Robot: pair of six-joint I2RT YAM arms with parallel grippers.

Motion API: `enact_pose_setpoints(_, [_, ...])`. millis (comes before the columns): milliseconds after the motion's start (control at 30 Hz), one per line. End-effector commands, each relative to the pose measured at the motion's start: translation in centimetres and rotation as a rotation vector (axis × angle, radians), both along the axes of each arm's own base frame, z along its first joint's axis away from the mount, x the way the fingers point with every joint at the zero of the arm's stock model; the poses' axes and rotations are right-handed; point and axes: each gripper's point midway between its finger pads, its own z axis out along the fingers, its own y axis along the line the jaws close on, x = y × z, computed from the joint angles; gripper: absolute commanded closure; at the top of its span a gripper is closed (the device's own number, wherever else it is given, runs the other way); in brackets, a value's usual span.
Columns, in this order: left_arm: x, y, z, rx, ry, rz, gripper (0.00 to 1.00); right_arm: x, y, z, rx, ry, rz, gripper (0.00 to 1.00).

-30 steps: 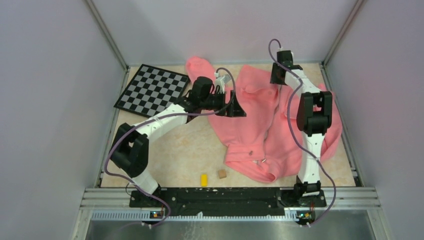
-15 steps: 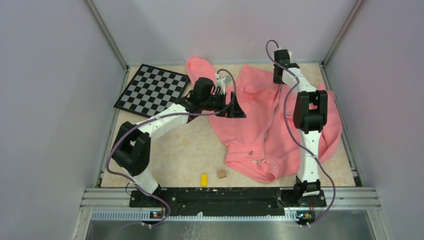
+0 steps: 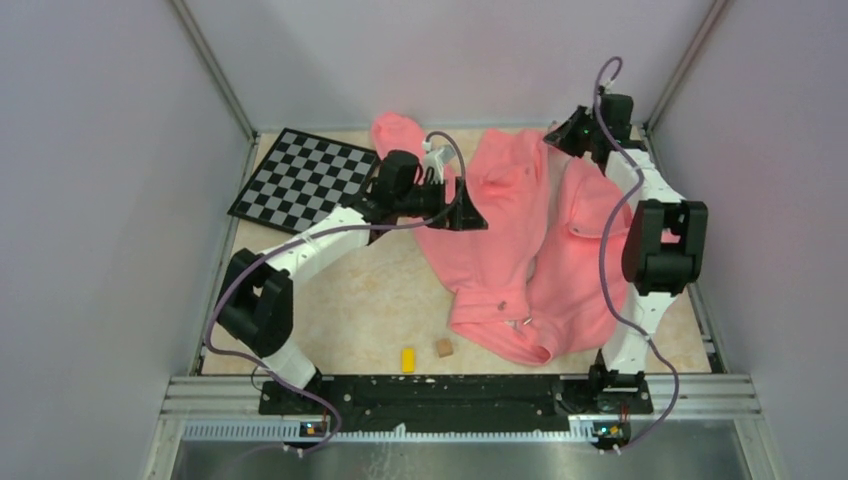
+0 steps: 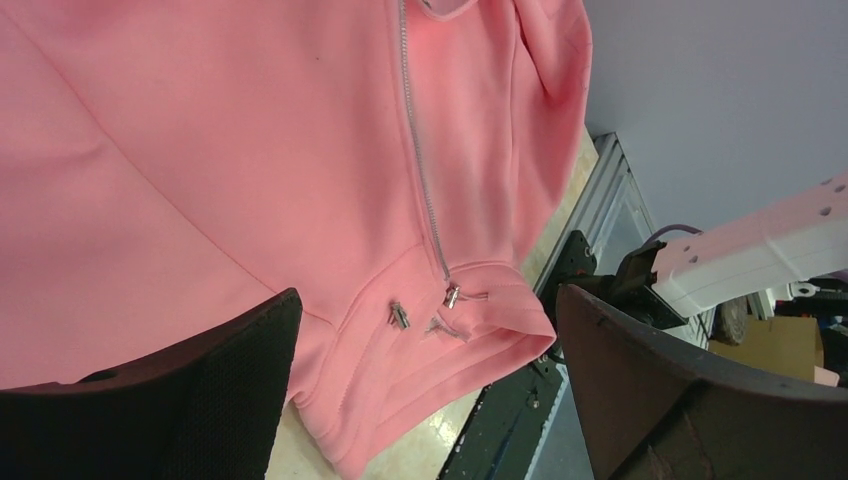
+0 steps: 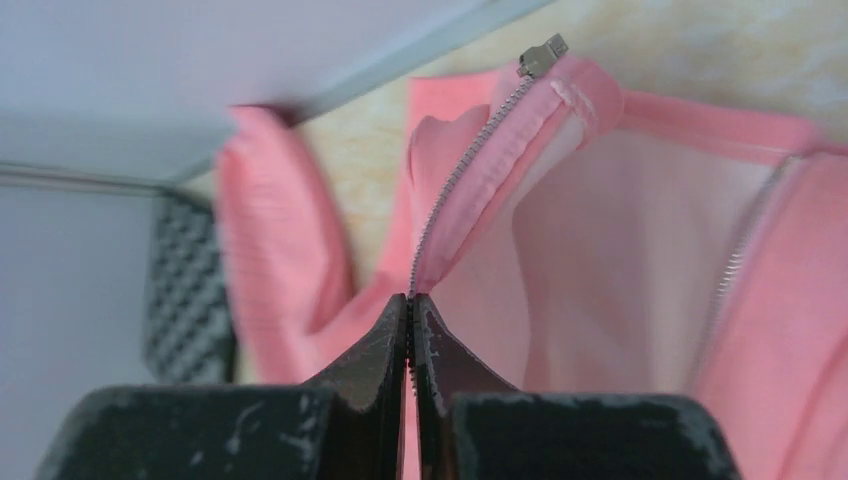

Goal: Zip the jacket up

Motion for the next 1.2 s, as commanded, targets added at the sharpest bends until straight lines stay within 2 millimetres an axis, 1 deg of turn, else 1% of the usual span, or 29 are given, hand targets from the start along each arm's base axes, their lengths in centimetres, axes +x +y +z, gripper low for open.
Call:
enact_pose_setpoints(0, [1.0, 0.7, 4.2, -0.081, -0.077, 0.021, 0.01, -3.4, 4.8, 11.2, 0.514, -0.253, 0.229, 1.0])
enact_pose_setpoints(133, [1.7, 0.6, 5.6, -0.112, -0.087, 0.029, 0.01, -7.5, 6.4, 12.2, 0.743, -0.269, 0.324, 1.0])
enact_pose_setpoints(200, [2.0, 0.5, 6.3, -0.129, -0.095, 0.032, 0.01, -9.5, 6.9, 11.7, 0.819, -0.266, 0.354, 1.0])
enact_pose_setpoints(233, [2.2, 0.5, 6.3, -0.133, -0.088, 0.037, 0.01, -10.4, 7.1, 11.0, 0.847, -0.259, 0.365, 1.0])
enact_pose_setpoints(300, [2.8, 0.3, 6.7, -0.161, -0.096, 0.042, 0.01, -11.8, 7.6, 9.0, 0.865, -0.228, 0.381, 1.0])
enact_pose_setpoints(400, [3.3, -0.1, 6.6, -0.201, -0.058, 0.029, 0.01, -13.0, 7.8, 4.4, 0.851, -0.16, 0.366, 1.0])
enact_pose_setpoints(467, [3.9, -0.3, 6.2, -0.219, -0.038, 0.03, 0.03, -13.6, 7.9, 1.8, 0.822, -0.131, 0.359, 1.0])
enact_pose_setpoints(533, [4.7, -0.7, 5.5, -0.226, -0.023, 0.038, 0.05, -13.9, 8.2, -0.9, 0.769, -0.094, 0.375, 1.0])
enact_pose_setpoints(633, [6.3, -1.2, 4.1, -0.227, 0.01, 0.052, 0.07, -14.3, 8.9, -3.5, 0.702, -0.049, 0.392, 1.0])
enact_pose_setpoints(700, [7.7, -1.4, 3.0, -0.235, 0.03, 0.068, 0.08, -15.2, 10.7, -5.0, 0.666, -0.01, 0.428, 1.0])
enact_pose_setpoints(767, [9.4, -1.1, 1.8, -0.234, 0.046, 0.105, 0.1, -16.0, 11.6, -6.4, 0.633, 0.029, 0.448, 1.0])
enact_pose_setpoints(867, [11.9, -0.8, -0.9, -0.215, 0.073, 0.152, 0.14, -16.8, 11.8, -8.3, 0.583, 0.07, 0.436, 1.0])
enact_pose_setpoints(933, [13.1, -1.0, -2.8, -0.198, 0.102, 0.164, 0.17, -17.1, 11.3, -9.8, 0.529, 0.123, 0.415, 0.99])
enact_pose_setpoints(967, [13.6, -1.2, -3.3, -0.197, 0.108, 0.162, 0.18, -17.0, 11.0, -10.5, 0.491, 0.141, 0.406, 0.98])
enact_pose_setpoints(1033, [14.3, -1.7, -4.2, -0.194, 0.115, 0.154, 0.21, -16.9, 10.3, -11.4, 0.41, 0.169, 0.391, 0.96])
enact_pose_setpoints(1067, [14.6, -1.9, -4.6, -0.189, 0.115, 0.151, 0.23, -16.6, 10.0, -11.5, 0.369, 0.173, 0.391, 0.94])
enact_pose_setpoints(1167, [15.7, -2.0, -5.6, -0.137, 0.085, 0.16, 0.26, -15.7, 9.4, -10.0, 0.295, 0.132, 0.394, 0.86])
